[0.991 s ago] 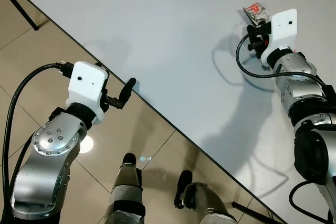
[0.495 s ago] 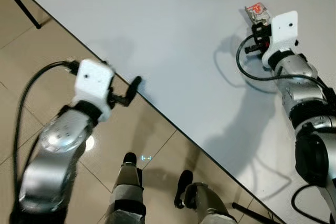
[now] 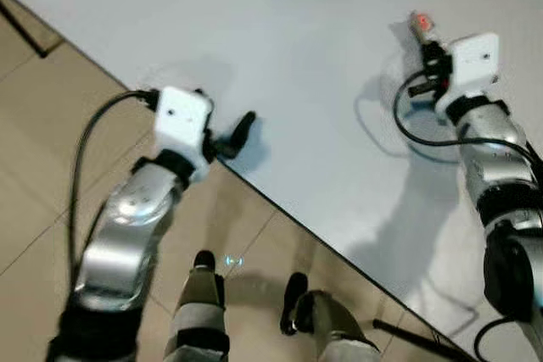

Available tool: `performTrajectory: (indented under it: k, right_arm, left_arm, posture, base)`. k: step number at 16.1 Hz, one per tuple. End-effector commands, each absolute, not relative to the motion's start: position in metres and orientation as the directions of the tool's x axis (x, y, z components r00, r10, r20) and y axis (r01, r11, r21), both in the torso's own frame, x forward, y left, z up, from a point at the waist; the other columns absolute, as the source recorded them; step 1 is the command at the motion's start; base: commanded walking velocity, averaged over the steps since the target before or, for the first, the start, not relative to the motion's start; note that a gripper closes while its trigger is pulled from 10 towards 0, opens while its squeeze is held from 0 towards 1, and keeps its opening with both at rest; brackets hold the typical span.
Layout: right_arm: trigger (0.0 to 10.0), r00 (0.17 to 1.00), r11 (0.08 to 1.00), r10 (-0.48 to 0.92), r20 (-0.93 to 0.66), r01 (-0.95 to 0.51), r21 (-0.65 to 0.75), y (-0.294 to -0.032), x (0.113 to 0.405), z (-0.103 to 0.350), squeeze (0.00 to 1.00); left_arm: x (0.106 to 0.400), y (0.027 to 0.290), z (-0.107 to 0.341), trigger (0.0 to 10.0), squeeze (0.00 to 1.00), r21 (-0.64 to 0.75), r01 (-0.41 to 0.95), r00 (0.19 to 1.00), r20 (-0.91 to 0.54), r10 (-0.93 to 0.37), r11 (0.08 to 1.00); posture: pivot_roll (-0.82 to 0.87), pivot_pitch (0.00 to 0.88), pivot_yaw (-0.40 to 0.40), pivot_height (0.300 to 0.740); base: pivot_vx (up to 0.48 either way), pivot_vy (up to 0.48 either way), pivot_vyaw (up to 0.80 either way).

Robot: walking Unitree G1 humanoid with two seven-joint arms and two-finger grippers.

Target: Picking trash to rubbish bin

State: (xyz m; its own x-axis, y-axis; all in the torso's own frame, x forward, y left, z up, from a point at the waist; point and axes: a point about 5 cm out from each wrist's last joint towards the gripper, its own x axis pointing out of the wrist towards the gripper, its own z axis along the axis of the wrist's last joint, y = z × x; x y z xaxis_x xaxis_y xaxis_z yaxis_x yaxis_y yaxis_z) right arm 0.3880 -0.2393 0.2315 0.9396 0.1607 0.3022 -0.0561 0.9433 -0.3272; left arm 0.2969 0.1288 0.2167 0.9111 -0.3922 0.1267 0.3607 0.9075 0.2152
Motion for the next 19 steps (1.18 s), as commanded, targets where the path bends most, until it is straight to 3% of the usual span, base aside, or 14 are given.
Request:
performTrajectory:
  k: [1,8,15,17,18,19]
  right_arm:
    - [0.0,0.928,0.945,0.143,0.345,-0.025,-0.325,-0.251,0.382,0.236,0.0]
    - [0.0,0.856,0.946,0.178,0.485,-0.014,-0.323,-0.239,0.338,0.249,0.0]
    - [0.0,0.893,0.978,0.093,0.44,0.0,-0.208,-0.21,0.273,0.225,0.0]
    - [2.0,0.906,0.983,0.048,0.421,0.031,-0.18,-0.209,0.261,0.224,0.0]
    - [2.0,0.908,0.984,0.041,0.418,0.035,-0.173,-0.209,0.26,0.224,0.0]
    - [9.1,0.911,0.985,0.033,0.411,0.04,-0.167,-0.207,0.257,0.225,0.0]
  left_arm:
    - [0.297,0.122,0.209,10.0,0.0,0.211,0.383,0.905,0.111,-0.412,0.899]
    - [0.32,0.092,0.2,10.0,0.0,0.161,0.42,0.882,0.159,-0.443,0.893]
    - [0.326,0.084,0.2,10.0,0.0,0.175,0.427,0.866,0.206,-0.457,0.887]
    - [0.326,0.087,0.194,10.0,0.0,0.144,0.406,0.884,0.189,-0.427,0.903]
    - [0.326,0.086,0.194,10.0,0.0,0.139,0.406,0.885,0.189,-0.426,0.903]
    - [0.326,0.085,0.194,10.0,0.0,0.135,0.407,0.884,0.191,-0.427,0.903]
  posture:
    - [0.44,0.307,-0.149,0.74]
    - [0.3,0.18,-0.143,0.74]
    - [0.24,0.138,-0.118,0.74]
    - [0.23,0.127,-0.113,0.74]
    - [0.23,0.123,-0.114,0.74]
    - [0.22,0.118,-0.116,0.74]
  base:
    - [0.0,0.0,0.0]
    - [0.0,0.0,0.0]
    - [0.0,0.0,0.0]
    - [0.0,0.0,0.0]
    - [0.0,0.0,0.0]
    - [0.0,0.0,0.0]
